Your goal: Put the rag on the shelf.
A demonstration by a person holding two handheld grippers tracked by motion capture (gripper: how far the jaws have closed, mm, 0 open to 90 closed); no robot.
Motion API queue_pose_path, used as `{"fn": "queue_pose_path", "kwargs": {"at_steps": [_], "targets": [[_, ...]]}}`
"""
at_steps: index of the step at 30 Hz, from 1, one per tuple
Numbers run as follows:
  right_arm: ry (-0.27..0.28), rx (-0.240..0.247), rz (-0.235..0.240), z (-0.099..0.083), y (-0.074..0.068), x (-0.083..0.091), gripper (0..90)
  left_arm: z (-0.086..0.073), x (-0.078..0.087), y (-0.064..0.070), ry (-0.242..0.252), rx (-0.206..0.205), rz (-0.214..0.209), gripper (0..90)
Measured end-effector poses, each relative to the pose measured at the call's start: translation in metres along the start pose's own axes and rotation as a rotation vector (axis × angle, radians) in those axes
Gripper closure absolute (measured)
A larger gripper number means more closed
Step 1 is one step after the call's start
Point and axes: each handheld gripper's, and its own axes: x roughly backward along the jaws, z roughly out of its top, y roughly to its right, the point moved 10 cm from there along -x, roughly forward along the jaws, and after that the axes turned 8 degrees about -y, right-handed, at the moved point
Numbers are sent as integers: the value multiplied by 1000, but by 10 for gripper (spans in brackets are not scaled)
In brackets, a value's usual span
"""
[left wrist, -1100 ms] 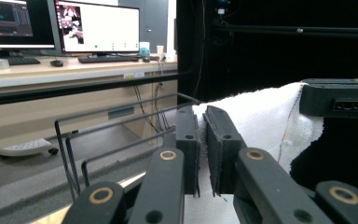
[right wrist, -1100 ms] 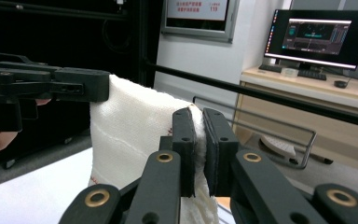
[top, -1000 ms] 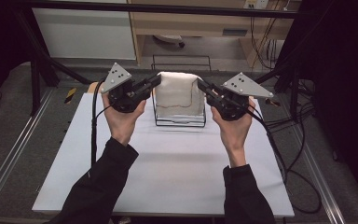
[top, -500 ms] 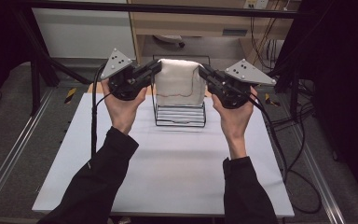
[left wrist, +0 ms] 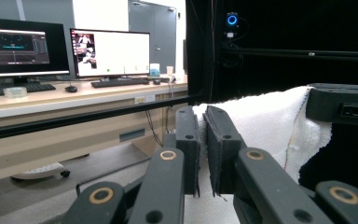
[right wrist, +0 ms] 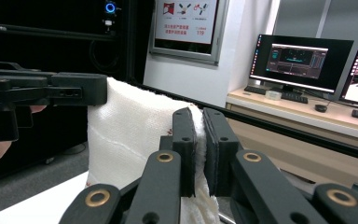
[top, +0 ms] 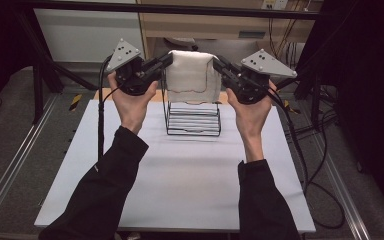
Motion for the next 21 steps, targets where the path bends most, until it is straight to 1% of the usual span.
{"fn": "queue_pose_path", "kwargs": {"at_steps": [4, 5, 7, 12, 14, 21], "targets": [[4, -4, -3, 6, 3, -2, 844, 7, -1, -3, 4, -15, 11, 833], [4, -4, -5, 8, 3, -2, 844, 8, -2, -2, 6, -9, 0, 834], [7, -4, -10, 11, 6, -4, 844, 12, -3, -3, 7, -4, 0, 834], [11, -8, -13, 16, 9, -8, 844, 16, -6, -7, 6, -4, 13, 833], [10, -7, -14, 18, 11, -10, 844, 18, -8, -8, 8, -4, 10, 833], [9, -10, -19, 25, 16, -17, 844, 26, -14, -15, 2, -6, 29, 834]]}}
